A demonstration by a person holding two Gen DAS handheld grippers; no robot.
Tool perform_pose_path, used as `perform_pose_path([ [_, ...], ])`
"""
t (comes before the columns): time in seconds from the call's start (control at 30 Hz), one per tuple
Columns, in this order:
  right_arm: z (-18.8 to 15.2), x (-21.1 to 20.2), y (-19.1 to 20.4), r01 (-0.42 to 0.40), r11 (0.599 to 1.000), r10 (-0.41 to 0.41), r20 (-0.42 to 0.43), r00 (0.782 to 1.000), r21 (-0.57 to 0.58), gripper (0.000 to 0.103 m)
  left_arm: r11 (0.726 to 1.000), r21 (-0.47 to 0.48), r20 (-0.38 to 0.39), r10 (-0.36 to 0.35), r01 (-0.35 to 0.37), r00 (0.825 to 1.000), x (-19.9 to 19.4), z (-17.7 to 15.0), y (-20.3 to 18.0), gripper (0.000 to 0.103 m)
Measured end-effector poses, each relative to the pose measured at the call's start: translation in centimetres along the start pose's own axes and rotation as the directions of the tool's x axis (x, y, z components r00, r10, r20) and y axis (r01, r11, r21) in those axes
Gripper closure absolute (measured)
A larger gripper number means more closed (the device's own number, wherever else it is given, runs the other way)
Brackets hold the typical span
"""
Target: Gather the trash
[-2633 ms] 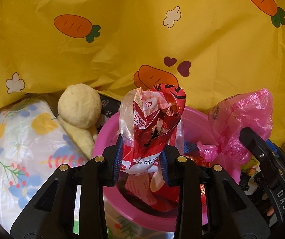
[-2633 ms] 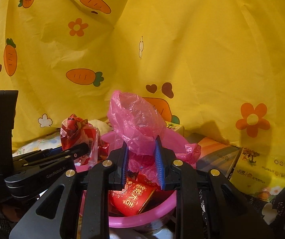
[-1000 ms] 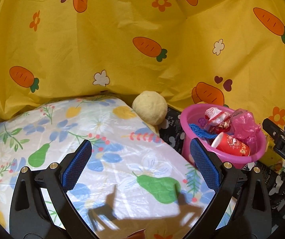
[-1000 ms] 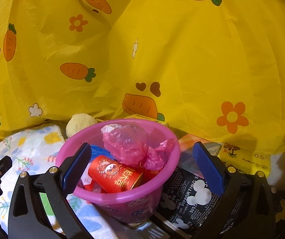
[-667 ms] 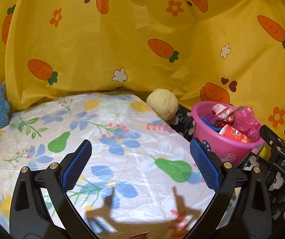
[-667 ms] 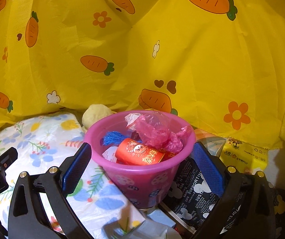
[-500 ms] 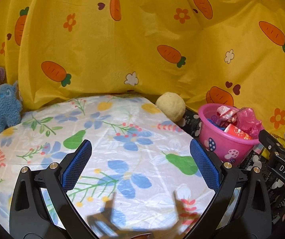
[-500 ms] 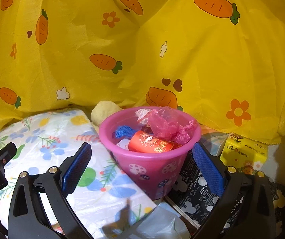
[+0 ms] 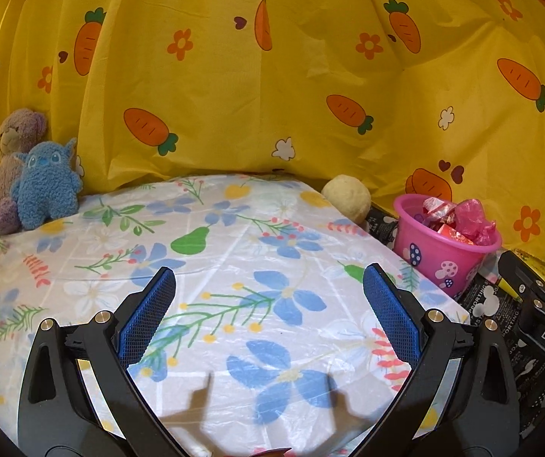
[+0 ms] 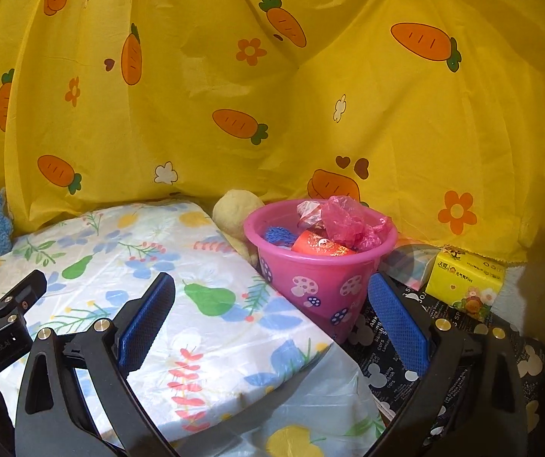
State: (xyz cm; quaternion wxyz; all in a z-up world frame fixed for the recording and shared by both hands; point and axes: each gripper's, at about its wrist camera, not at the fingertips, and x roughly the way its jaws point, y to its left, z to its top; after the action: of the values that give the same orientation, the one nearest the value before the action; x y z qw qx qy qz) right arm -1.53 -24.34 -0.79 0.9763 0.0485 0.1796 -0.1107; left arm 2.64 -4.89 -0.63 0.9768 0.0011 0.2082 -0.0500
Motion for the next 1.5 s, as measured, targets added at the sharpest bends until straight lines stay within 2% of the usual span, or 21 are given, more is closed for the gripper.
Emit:
perform_pose_path([
  [0.43, -1.7, -1.8, 2.3, -0.044, 0.998, 0.044, -0.014, 0.999, -0.049, 0.006, 1.0, -0.015, 0.001, 0.021, -0.021, 1.0, -2.4, -1.4, 1.7, 0.006],
  [1.5, -1.8, -2.5, 2.5, -0.064, 0.997, 0.063, -0.005, 0.998, -0.049, 0.006, 1.0, -0.02, 0.012, 0.019, -0.019, 1.0, -3.7, -1.5, 1.5, 0.006],
])
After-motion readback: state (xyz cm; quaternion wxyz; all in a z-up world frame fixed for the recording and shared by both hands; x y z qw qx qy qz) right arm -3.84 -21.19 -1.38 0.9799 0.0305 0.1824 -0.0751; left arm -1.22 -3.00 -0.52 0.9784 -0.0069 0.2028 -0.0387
